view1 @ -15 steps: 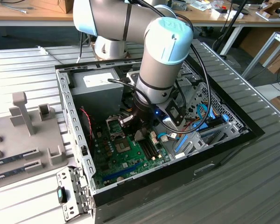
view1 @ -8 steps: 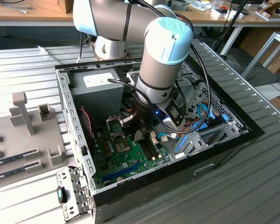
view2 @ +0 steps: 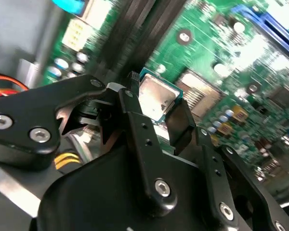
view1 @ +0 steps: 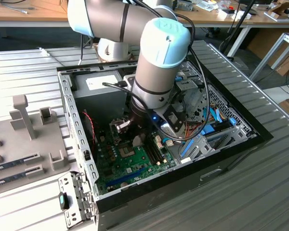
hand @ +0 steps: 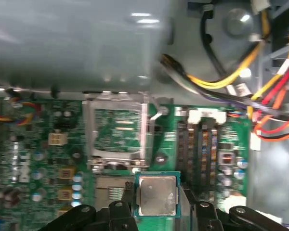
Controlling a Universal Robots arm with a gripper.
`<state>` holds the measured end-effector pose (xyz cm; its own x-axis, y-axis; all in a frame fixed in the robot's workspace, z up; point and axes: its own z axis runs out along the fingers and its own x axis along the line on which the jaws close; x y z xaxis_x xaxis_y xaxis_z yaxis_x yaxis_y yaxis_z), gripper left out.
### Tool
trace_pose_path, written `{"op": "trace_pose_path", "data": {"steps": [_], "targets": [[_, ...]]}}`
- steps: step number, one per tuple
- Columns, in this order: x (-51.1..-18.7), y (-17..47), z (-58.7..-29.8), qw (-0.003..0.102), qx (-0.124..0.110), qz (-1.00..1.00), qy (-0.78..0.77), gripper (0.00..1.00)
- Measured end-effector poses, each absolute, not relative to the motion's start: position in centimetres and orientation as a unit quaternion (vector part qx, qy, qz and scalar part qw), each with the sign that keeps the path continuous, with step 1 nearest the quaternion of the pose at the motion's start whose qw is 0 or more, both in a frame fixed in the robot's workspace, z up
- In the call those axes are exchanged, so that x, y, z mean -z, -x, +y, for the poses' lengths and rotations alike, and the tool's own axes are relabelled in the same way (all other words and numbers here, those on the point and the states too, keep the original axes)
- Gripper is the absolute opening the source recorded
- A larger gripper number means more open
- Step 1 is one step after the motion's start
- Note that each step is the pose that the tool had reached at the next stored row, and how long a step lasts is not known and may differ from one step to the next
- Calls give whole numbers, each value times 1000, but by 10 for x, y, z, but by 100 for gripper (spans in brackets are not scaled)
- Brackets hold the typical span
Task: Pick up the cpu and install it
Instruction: 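Place the cpu into insertion slot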
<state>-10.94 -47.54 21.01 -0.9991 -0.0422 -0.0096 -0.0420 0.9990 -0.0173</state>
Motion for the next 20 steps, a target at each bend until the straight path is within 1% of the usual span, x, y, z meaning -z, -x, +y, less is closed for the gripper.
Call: {"op": "trace_pose_path", "data": {"steps": [5, 20], "targets": [[-209, 131, -476, 5, 9, 1000, 21, 47], [-202, 137, -480, 5, 16, 1000, 21, 47]]}}
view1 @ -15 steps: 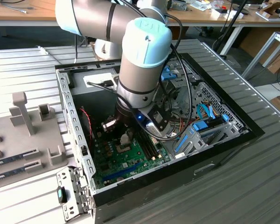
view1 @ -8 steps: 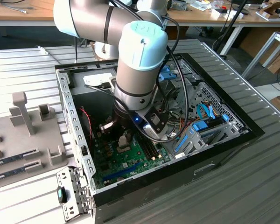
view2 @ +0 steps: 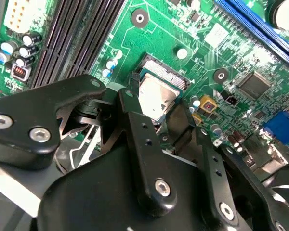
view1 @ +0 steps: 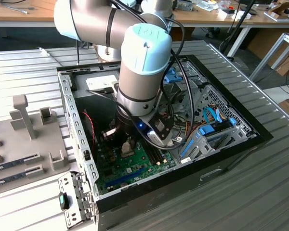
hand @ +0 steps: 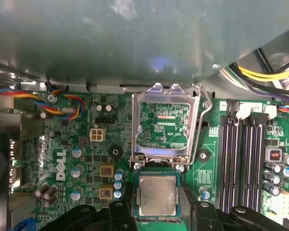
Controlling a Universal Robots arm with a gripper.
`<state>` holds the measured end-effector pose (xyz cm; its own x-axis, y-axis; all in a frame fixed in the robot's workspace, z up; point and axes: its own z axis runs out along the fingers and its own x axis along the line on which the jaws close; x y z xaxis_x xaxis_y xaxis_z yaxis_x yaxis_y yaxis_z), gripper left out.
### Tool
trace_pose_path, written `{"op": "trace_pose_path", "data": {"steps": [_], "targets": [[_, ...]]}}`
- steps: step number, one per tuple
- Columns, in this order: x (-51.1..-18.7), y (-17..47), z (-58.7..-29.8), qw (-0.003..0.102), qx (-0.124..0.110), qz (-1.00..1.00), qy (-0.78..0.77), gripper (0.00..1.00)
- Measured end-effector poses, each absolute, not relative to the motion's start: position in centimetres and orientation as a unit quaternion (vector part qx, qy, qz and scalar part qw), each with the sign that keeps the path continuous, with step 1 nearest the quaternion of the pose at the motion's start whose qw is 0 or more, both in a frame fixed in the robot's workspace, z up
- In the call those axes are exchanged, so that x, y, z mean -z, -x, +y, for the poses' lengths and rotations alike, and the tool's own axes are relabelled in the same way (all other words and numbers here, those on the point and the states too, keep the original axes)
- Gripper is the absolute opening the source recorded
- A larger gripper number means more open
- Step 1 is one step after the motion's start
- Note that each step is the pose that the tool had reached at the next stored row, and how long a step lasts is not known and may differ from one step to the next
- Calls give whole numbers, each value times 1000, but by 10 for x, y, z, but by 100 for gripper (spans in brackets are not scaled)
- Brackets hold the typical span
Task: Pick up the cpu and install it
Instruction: 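Place the cpu into insertion slot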
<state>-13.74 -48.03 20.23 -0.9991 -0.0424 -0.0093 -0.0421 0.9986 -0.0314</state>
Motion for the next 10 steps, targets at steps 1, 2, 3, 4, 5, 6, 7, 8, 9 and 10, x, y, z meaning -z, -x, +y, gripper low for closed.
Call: {"op": "trace_pose_path", "data": {"steps": [1, 2, 3, 4, 5, 6, 7, 8, 9, 10], "targets": [[-202, 137, -481, 5, 16, 1000, 21, 47], [-202, 137, -481, 5, 17, 1000, 21, 47], [-201, 137, -481, 5, 17, 1000, 21, 47], [-201, 137, -482, 5, 18, 1000, 21, 47], [-201, 137, -483, 5, 18, 1000, 21, 47], [-201, 137, -484, 5, 19, 1000, 21, 47], [-200, 137, -484, 5, 18, 1000, 21, 47], [-200, 137, -485, 5, 19, 1000, 21, 47], [-200, 137, -485, 5, 19, 1000, 21, 47], [-199, 137, -485, 5, 19, 1000, 21, 47]]}}
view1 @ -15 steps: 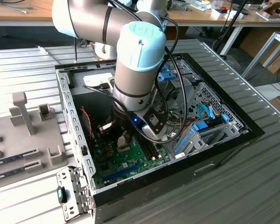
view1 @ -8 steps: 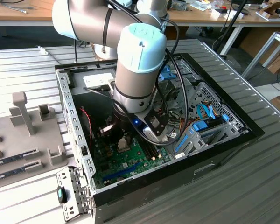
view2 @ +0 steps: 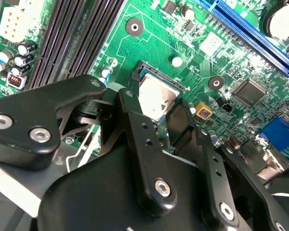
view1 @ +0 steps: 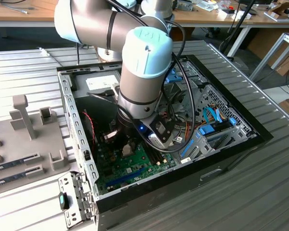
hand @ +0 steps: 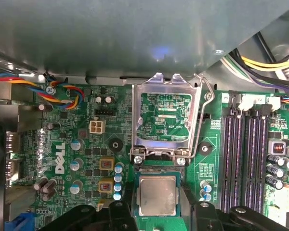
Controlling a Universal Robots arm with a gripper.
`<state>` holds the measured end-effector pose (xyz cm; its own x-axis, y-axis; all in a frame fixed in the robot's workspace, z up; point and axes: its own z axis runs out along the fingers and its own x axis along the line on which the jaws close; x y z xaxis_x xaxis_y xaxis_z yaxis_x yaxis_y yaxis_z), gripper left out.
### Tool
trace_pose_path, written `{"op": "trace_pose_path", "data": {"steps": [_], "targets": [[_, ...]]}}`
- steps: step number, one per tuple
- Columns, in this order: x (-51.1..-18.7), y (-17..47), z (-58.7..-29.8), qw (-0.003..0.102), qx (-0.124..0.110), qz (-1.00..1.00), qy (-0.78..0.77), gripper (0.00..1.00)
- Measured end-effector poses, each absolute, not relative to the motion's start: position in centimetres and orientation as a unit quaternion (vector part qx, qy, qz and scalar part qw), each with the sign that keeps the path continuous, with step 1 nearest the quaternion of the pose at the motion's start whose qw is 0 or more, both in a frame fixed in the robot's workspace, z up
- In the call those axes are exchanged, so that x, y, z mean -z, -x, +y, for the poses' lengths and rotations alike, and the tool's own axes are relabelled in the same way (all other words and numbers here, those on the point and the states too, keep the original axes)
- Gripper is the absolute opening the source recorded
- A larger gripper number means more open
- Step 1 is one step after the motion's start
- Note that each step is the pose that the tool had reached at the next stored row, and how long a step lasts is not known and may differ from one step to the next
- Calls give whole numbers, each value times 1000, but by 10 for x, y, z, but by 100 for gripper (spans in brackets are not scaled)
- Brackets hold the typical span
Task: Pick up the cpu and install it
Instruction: 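Place the cpu into insertion slot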
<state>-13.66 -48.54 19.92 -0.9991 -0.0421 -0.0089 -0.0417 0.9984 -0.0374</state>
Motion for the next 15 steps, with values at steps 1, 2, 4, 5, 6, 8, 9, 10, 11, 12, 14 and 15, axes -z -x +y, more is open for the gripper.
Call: {"op": "trace_pose_path", "data": {"steps": [1, 2, 4, 5, 6, 8, 9, 10, 11, 12, 14, 15], "targets": [[-199, 135, -485, 5, 19, 1000, 21, 47], [-199, 134, -486, 5, 18, 1000, 21, 47], [-199, 133, -486, 5, 17, 1000, 21, 47], [-199, 132, -486, 5, 16, 1000, 21, 47], [-199, 132, -486, 5, 16, 1000, 21, 47], [-199, 132, -486, 5, 16, 1000, 21, 47], [-199, 132, -486, 5, 16, 1000, 21, 47], [-199, 132, -486, 5, 16, 1000, 21, 47], [-199, 132, -486, 5, 16, 1000, 21, 47], [-199, 132, -486, 5, 16, 1000, 21, 47], [-199, 132, -486, 5, 16, 1000, 21, 48], [-199, 132, -486, 5, 16, 1000, 21, 48]]}}
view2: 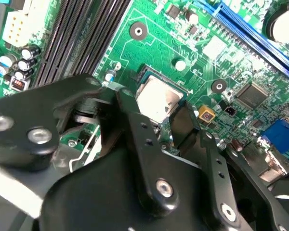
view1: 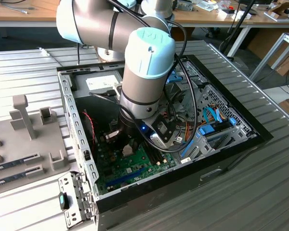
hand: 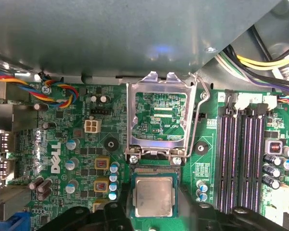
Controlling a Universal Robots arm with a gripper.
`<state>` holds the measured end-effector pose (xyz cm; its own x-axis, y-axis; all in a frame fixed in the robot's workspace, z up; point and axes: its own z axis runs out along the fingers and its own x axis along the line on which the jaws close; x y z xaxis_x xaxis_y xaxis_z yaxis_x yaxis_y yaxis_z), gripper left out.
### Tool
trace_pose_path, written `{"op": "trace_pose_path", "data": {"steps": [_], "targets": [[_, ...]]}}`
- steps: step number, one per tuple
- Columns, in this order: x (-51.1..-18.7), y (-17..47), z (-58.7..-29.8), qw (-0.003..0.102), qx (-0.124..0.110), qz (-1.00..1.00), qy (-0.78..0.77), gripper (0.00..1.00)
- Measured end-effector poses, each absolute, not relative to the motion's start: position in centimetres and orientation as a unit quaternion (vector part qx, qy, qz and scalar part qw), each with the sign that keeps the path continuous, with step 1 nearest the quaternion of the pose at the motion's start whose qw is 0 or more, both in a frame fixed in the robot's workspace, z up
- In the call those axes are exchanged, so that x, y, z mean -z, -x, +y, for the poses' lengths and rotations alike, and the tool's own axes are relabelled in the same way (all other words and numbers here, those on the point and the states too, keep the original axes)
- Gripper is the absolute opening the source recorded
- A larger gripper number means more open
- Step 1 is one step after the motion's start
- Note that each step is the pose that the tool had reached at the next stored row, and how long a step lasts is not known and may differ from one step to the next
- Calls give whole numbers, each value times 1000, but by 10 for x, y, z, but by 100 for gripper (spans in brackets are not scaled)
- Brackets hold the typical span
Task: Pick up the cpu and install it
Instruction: 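Place the cpu into insertion slot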
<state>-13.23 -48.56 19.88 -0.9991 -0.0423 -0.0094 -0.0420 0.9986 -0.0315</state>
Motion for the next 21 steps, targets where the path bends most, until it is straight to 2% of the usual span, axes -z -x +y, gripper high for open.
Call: {"op": "trace_pose_path", "data": {"steps": [1, 21], "targets": [[-199, 132, -486, 5, 16, 1000, 21, 55], [-201, 136, -486, 5, 5, 1000, 21, 55]]}}
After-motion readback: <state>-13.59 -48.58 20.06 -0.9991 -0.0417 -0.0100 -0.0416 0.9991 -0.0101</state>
